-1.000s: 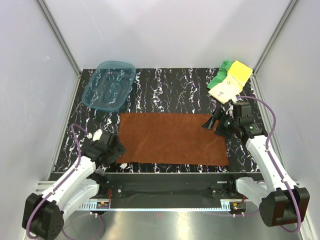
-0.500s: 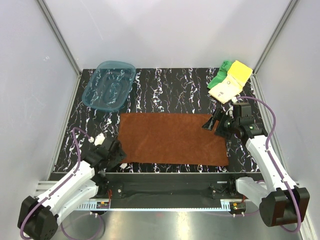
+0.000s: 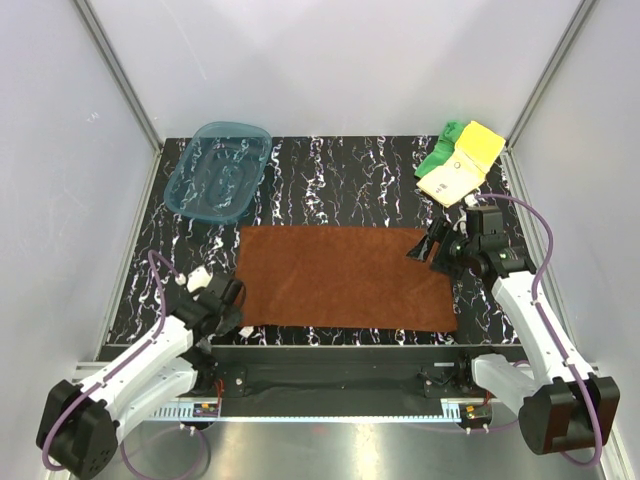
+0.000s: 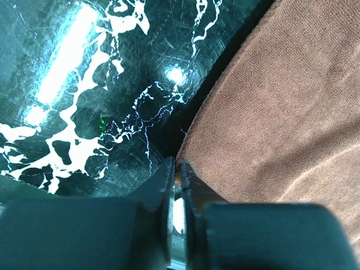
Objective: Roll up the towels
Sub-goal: Flatten the towel, then fold the towel
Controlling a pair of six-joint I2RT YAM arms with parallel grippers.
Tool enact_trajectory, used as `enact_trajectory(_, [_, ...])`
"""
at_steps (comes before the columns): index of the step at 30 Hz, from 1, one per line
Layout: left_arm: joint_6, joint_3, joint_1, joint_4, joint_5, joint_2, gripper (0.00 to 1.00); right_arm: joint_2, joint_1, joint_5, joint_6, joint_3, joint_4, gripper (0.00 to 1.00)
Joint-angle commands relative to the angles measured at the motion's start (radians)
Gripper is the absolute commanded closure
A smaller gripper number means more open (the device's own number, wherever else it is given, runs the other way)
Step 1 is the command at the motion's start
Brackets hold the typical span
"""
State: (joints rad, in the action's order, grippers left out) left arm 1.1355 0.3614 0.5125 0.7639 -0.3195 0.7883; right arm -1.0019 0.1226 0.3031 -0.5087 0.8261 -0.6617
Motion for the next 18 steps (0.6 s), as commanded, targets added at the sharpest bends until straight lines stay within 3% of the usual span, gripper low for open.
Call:
enact_trajectory(1, [-0.002,0.024,0.003,-0.011,-0.041,0.017,0.95,0.046,0.008,-0.105,-0.051,0.012,-0.047,0.23])
enact_trajectory(3, [-0.008,0.028,0.003,-0.029,-0.041,0.032,1.00,0.071,0.006,-0.191,-0.100,-0.005,-0.081,0.21])
enact_trajectory(8, [-0.031,0.037,0.003,-0.078,-0.033,0.060,1.00,0.077,0.023,-0.338,-0.232,-0.009,-0.203,0.15])
enact_trajectory(13, [-0.066,0.059,0.000,-0.104,-0.056,0.080,1.00,0.022,0.023,-0.323,-0.303,-0.083,-0.217,0.12])
enact_trajectory(18, [-0.109,0.057,0.000,-0.173,-0.032,0.097,1.00,0.114,0.035,-0.358,-0.398,-0.148,-0.297,0.16])
